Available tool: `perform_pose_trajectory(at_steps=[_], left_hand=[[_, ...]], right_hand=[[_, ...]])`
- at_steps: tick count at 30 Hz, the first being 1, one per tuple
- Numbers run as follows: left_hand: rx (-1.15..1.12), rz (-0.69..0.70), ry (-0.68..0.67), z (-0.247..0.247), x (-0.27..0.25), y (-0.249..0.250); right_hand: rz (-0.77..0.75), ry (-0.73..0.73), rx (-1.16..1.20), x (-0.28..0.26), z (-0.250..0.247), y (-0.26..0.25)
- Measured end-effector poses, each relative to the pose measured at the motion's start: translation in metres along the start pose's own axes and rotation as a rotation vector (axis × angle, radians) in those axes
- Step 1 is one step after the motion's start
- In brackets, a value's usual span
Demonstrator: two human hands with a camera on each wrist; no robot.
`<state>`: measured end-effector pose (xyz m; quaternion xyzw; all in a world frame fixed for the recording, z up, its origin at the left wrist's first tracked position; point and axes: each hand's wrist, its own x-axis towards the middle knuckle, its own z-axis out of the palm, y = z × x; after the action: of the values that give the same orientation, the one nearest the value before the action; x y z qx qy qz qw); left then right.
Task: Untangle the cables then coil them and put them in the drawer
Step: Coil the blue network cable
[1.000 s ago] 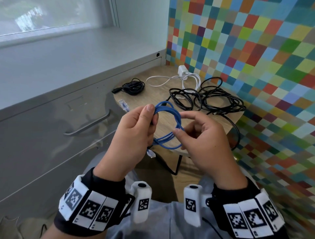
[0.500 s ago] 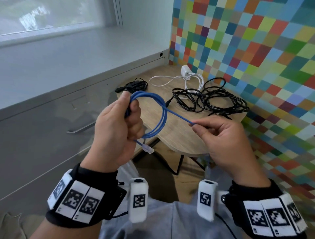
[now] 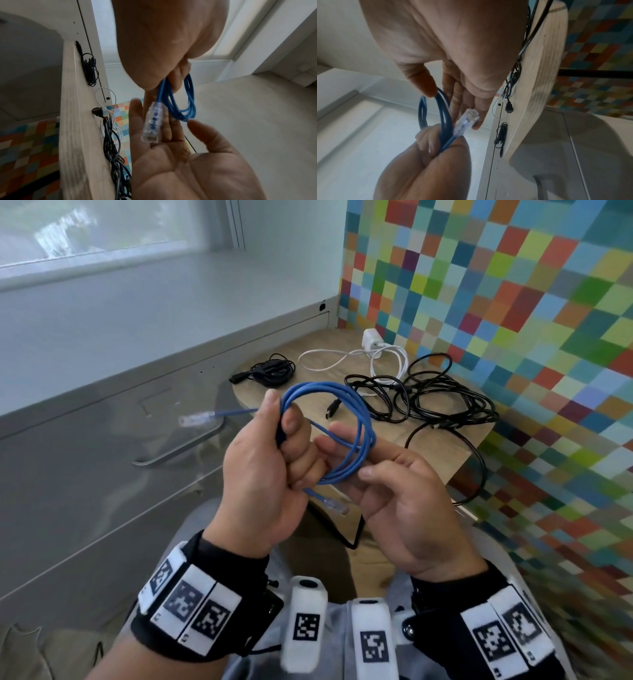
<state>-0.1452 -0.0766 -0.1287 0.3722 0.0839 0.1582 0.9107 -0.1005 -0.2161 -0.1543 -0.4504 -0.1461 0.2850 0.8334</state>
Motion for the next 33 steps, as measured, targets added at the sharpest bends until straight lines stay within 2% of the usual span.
perform_pose_trajectory(at_steps=[2,5,7,11,15,20,23,28,33], left_hand=[[0.021,0.035,0.024,-0.001,0.001,-0.001],[0.082,0.072,0.059,-0.003,0.002,-0.005],[0.118,0.090,0.069,-0.004,0.003,-0.007],[0.145,0.113,0.091,-0.004,0.005,-0.008],[0.168,0.160,0.097,-0.004,0.006,-0.008],[0.120,0.147,0.119,-0.010,0.008,0.002],[0.073,0.125,0.100,-0.012,0.008,0.007],[0.057,0.122,0.085,-0.006,0.005,0.007],[0.055,0.128,0.080,-0.006,0.003,0.008]], right_hand=[[-0.013,-0.011,-0.061,0.001,-0.001,0.003],[-0.044,0.091,-0.232,0.005,0.002,0.008],[-0.022,0.152,-0.220,0.007,0.003,0.010],[-0.009,0.175,-0.097,0.008,0.006,0.013],[-0.030,0.208,-0.130,0.009,0.007,0.013],[-0.200,0.254,-0.478,0.008,-0.006,0.008],[-0.227,0.235,-0.593,0.006,-0.013,0.003],[-0.182,0.116,-0.541,0.000,-0.007,-0.004],[-0.197,0.110,-0.696,0.001,-0.011,-0.004]])
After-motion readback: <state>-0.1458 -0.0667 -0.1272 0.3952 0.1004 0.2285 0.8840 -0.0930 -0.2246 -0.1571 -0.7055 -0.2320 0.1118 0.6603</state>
